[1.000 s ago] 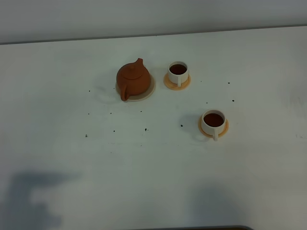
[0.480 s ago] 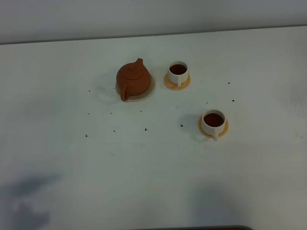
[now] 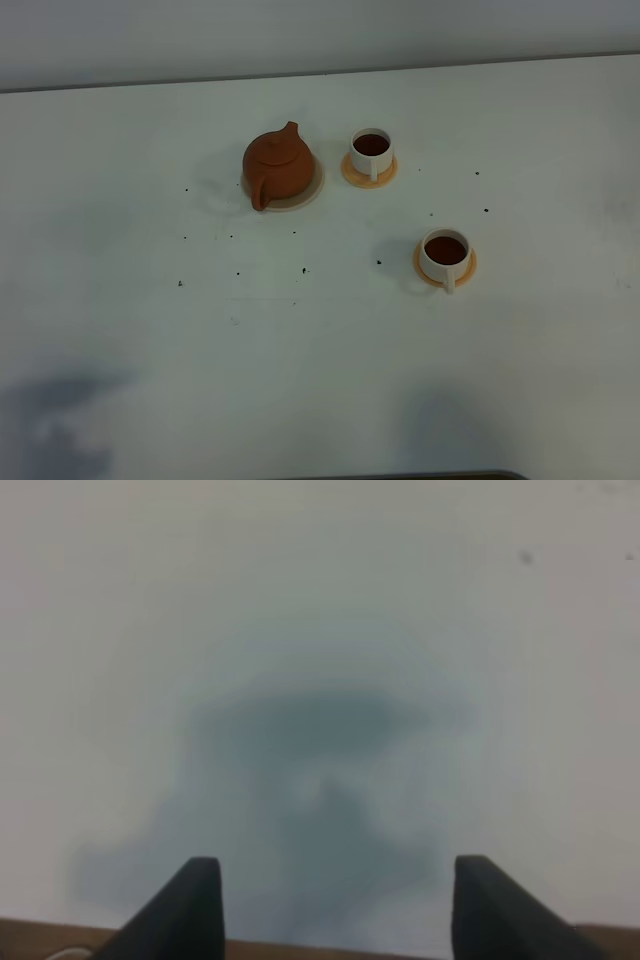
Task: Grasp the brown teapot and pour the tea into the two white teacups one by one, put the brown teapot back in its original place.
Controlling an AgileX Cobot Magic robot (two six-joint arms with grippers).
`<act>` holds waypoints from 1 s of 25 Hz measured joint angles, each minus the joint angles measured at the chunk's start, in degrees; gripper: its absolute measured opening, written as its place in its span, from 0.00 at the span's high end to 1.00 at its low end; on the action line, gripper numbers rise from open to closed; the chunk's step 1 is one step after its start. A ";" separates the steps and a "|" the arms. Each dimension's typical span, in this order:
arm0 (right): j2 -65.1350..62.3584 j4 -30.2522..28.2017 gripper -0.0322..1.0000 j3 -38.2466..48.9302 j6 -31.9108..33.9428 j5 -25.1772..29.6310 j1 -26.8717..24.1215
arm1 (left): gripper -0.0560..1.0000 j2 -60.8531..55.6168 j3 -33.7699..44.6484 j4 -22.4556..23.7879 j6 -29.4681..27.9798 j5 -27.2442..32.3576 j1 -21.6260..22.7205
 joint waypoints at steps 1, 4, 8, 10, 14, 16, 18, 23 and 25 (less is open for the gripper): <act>0.00 0.00 0.73 0.00 0.00 0.00 0.00 | 0.48 0.00 0.00 0.00 0.00 0.00 -0.54; 0.00 0.00 0.73 0.00 0.00 0.00 0.00 | 0.48 0.00 0.00 -0.06 0.00 0.00 -0.84; 0.00 0.00 0.73 0.00 0.00 0.00 0.00 | 0.48 -1.21 0.00 -0.06 0.00 0.00 -0.84; 0.00 0.00 0.73 0.00 0.00 0.00 0.00 | 0.48 -2.60 0.00 -0.06 0.00 0.00 -0.84; 0.00 0.00 0.73 0.00 0.00 0.00 0.00 | 0.48 -4.63 0.00 -0.06 0.00 0.04 -0.84; 0.00 0.00 0.73 0.00 0.00 0.00 0.00 | 0.48 -5.24 0.00 -0.06 0.00 0.04 -0.84; 0.00 0.00 0.73 0.00 0.00 0.00 0.00 | 0.48 -6.15 0.00 -0.06 0.00 0.04 -0.84; 0.00 0.00 0.73 0.00 0.00 0.00 0.00 | 0.48 -8.63 0.00 -0.06 0.00 0.06 -0.84; 0.00 0.00 0.73 0.00 0.00 0.00 0.00 | 0.48 -9.15 0.00 -0.06 0.00 0.06 -0.84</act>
